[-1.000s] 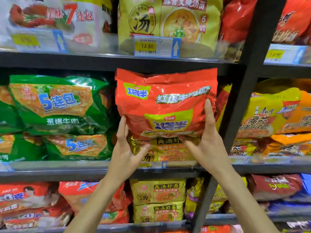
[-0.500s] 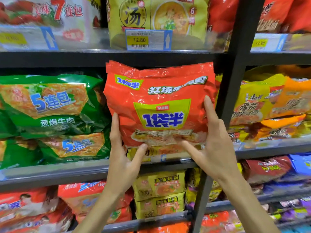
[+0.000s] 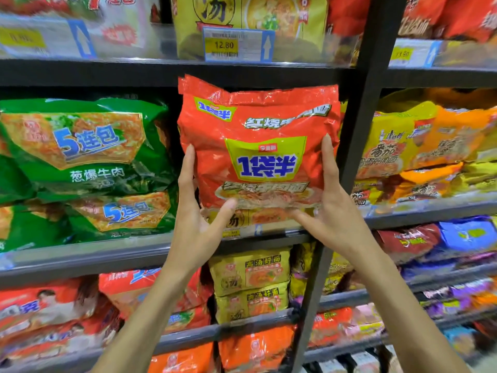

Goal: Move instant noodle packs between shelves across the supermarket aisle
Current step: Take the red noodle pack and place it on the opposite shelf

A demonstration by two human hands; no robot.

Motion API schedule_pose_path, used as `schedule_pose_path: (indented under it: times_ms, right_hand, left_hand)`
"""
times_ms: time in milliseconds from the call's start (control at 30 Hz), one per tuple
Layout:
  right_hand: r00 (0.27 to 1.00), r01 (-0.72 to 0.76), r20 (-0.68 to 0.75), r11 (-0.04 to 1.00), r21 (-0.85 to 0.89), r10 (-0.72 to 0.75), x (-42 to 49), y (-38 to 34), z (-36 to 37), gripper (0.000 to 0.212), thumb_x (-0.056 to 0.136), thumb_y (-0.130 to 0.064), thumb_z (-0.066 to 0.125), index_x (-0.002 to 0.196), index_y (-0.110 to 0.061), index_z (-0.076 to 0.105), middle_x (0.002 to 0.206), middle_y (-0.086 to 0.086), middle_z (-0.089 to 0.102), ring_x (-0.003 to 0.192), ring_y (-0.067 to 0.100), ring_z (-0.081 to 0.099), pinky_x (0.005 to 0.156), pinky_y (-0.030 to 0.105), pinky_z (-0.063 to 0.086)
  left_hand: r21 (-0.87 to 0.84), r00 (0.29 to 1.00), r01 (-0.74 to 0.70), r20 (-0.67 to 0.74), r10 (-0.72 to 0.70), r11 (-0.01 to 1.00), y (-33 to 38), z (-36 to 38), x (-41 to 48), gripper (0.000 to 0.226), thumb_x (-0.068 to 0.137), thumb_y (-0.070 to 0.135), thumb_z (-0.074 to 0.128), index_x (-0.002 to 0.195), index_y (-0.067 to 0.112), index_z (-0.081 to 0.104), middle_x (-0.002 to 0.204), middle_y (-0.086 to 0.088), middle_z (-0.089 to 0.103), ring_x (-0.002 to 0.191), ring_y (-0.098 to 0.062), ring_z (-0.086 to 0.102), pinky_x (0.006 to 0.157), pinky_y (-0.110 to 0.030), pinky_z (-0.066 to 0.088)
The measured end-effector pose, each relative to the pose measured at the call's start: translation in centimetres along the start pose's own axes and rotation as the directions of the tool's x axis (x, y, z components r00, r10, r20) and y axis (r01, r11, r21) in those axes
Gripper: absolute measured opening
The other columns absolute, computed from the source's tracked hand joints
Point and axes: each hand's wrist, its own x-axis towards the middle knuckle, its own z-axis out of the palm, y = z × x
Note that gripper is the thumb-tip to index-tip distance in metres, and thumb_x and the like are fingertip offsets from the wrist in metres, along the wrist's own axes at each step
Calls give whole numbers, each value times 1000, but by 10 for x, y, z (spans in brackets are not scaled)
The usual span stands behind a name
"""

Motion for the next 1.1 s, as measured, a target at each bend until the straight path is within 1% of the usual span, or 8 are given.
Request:
schedule_pose_path:
  times_ms: [133,267,400,533,667,833,967,1100]
  right_hand:
    - [999,3,-46,996,-93,-7,-6,-12,0,132,84,-8,78,145,-57,-28,136,-1,56,98,23,64,68,38,57]
    - [998,-2,-56,993,-120,-5,-21,-27,-15,132,82,-9,79,147,-56,-25,123,-4,60,100,18,63,65,27,51]
    - [999,-32,-42,997,-74,29,-44,-38,-27,130,83,-15,81,145,-61,-23,133,-1,63,109,23,66,73,41,58]
    - [997,-72,-6,997,-9,72,-68,-42,-40,128,83,-16,81,145,-62,-22,132,-4,64,89,24,70,69,48,58]
    - [993,-105,52,993,49,102,-94,-44,-67,126,83,-17,80,148,-60,-18,116,6,70,81,37,69,68,55,56]
    - [987,-148,84,980,130,138,-148,-49,-111,125,83,-20,82,149,-60,-17,137,-38,41,94,40,68,82,57,57]
    - [981,-183,101,962,202,165,-202,-47,-154,121,83,-23,82,150,-60,-12,132,-66,11,103,8,66,96,52,54]
    - [975,-215,117,936,280,189,-260,-44,-189,118,83,-20,81,154,-54,-7,137,-63,8,111,-26,51,99,28,52]
  left_hand:
    - [-117,997,60,-48,-66,991,6,1,5,96,96,12,69,160,41,4,169,3,19,153,-13,29,123,-48,32]
    - [-153,994,74,-70,-85,985,18,-2,-4,99,93,5,71,158,40,6,167,0,22,151,-11,33,123,-37,33]
    - [-123,995,70,-60,-78,990,32,-1,-21,97,92,2,70,158,31,5,165,14,16,149,3,28,118,-15,31]
    - [-142,995,80,-42,-86,987,51,0,-39,91,93,0,67,160,21,9,164,7,23,148,-4,35,117,-20,35]
    - [-153,996,89,2,-90,984,79,3,-61,88,95,8,67,157,36,11,165,5,25,149,-7,35,119,-26,36]
    - [-110,998,68,12,-67,992,123,21,-108,85,96,2,64,157,34,14,165,15,23,151,-3,30,120,-20,31]
    - [-147,995,97,45,-91,984,158,41,-157,84,97,6,66,156,43,17,167,4,26,152,-17,33,122,-45,34]
    - [-179,989,132,92,-117,975,196,59,-203,82,95,6,66,152,44,21,165,2,29,146,-5,40,115,-23,39]
